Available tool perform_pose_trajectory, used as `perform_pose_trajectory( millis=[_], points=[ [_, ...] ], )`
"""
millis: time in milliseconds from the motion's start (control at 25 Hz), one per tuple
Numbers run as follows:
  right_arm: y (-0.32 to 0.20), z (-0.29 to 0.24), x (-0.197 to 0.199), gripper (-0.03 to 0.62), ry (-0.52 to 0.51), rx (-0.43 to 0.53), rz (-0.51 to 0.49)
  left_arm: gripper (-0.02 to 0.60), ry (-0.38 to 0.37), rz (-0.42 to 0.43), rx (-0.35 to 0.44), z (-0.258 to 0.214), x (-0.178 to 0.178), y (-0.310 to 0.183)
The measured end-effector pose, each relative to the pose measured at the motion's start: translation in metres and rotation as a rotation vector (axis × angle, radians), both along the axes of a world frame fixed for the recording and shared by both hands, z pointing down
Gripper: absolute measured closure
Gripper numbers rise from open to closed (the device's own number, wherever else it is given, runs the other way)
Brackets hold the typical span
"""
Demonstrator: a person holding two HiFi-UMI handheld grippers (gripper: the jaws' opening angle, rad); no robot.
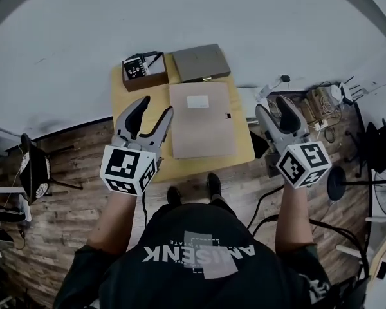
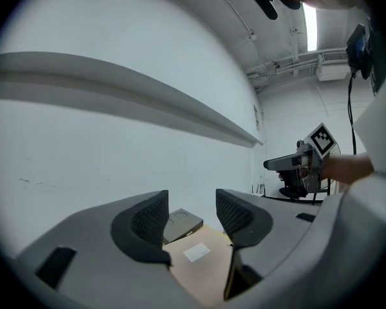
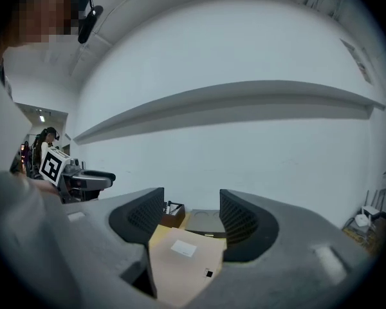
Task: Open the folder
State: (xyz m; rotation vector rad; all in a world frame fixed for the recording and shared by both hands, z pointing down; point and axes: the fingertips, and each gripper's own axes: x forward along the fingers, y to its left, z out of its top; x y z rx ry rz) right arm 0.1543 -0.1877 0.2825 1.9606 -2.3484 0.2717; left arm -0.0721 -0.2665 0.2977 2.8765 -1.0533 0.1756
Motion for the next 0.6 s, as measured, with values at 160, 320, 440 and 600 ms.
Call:
perform_pose_trajectory(
  millis=[160, 320, 440, 600],
  points=[
    [-0.008, -0.001, 0.020, 0.293, -0.044, -0.002, -0.062, 0.313, -0.022, -0.054, 0.030, -0.002, 0.010, 0.004],
    [-0.016, 0.006, 0.037, 0.289, -0.060, -0.020, -0.119, 0.288, -0.050, -0.085, 0.042, -0.001, 0.020, 0.007],
    [-0.024, 0.016, 0.044, 0.289, -0.075, -0.050, -0.165, 0.287, -0.034, -0.087, 0.002, 0.010, 0.027, 0.008],
    [-0.034, 0.041, 0.053, 0.289, -0.141, -0.121, -0.185, 0.287, -0.077, -0.086, -0.018, 0.033, 0.037, 0.010]
  ],
)
